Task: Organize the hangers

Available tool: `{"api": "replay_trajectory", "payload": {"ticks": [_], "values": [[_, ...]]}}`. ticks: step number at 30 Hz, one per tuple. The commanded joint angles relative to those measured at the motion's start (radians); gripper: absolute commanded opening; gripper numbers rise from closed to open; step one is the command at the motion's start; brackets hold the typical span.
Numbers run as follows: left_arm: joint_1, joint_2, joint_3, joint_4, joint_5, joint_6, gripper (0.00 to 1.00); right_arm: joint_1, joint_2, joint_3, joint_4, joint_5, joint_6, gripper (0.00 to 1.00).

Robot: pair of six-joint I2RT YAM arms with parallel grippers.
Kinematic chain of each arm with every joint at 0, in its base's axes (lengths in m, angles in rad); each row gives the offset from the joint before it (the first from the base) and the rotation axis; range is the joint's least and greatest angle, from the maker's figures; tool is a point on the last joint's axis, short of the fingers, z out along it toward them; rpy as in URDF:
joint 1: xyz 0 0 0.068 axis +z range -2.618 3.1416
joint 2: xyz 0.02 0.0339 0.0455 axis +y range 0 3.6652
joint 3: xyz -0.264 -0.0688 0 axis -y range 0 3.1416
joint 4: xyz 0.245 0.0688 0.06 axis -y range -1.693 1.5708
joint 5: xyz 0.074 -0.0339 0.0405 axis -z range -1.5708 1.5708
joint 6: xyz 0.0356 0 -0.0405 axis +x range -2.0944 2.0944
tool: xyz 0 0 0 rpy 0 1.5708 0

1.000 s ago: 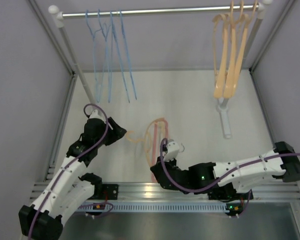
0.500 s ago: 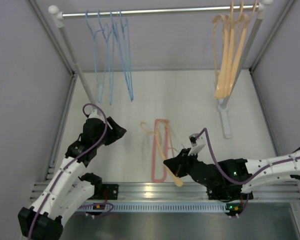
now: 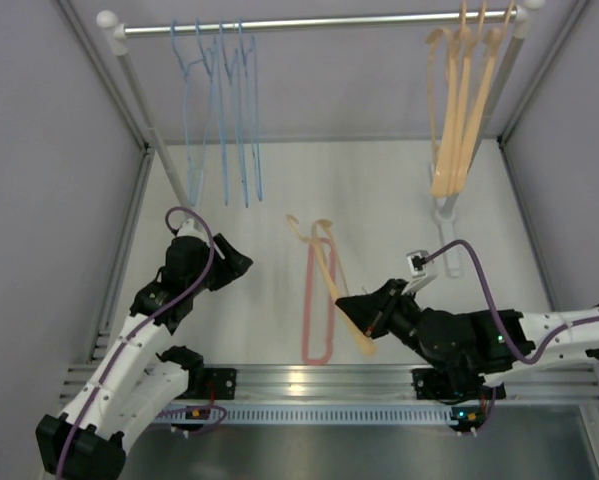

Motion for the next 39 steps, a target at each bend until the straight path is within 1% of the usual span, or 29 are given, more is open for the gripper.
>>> {"api": "replay_trajectory", "payload": {"ticks": [1,6,9,13,14,16,20,21,23,24,29,32,33,35,38,39], "values": [[0.008,0.001,0.026,0.013,0.012,0.006,0.64,0.016,-0.025,0.103,0.091,0.075,-0.069,0.0],[0.006,0.009,0.018,0.014,0.022,0.006,0.64,0.016,-0.007,0.151,0.162,0.087,-0.144,0.0],[0.008,0.008,0.013,0.016,0.025,0.006,0.64,0.016,0.008,0.18,0.238,0.093,-0.204,0.0],[0.006,0.001,0.004,0.014,0.028,0.007,0.64,0.016,0.028,0.201,0.384,0.103,-0.292,0.0],[0.006,0.0,0.003,0.014,0.03,0.009,0.64,0.016,0.04,0.203,0.457,0.104,-0.321,0.0],[0.008,-0.003,0.001,0.014,0.033,0.009,0.64,0.016,0.054,0.229,0.519,0.115,-0.396,0.0],[0.008,-0.003,-0.002,0.014,0.041,0.007,0.64,0.015,0.091,0.249,0.698,0.147,-0.545,0.0],[0.008,-0.002,-0.002,0.013,0.041,0.007,0.64,0.015,0.097,0.249,0.785,0.159,-0.609,0.0],[0.008,-0.002,-0.005,0.014,0.042,0.007,0.64,0.015,0.119,0.257,0.872,0.169,-0.676,0.0],[0.008,-0.002,-0.007,0.014,0.042,0.009,0.64,0.015,0.126,0.261,0.948,0.175,-0.742,0.0],[0.008,-0.002,-0.01,0.016,0.044,0.01,0.64,0.013,0.163,0.289,1.151,0.179,-0.936,0.0],[0.008,0.003,-0.011,0.014,0.047,0.01,0.64,0.01,0.18,0.301,1.284,0.182,-1.022,0.0],[0.008,0.003,-0.01,0.014,0.047,0.01,0.64,0.012,0.186,0.306,1.356,0.186,-1.095,0.0],[0.008,0.006,-0.011,0.014,0.05,0.012,0.64,0.009,0.208,0.326,1.429,0.186,-1.16,0.0],[0.008,0.003,-0.007,0.014,0.054,0.01,0.64,0.006,0.25,0.373,1.614,0.189,-1.333,0.0],[0.008,0.003,-0.007,0.014,0.054,0.01,0.64,0.004,0.261,0.373,1.642,0.187,-1.368,0.0]]}}
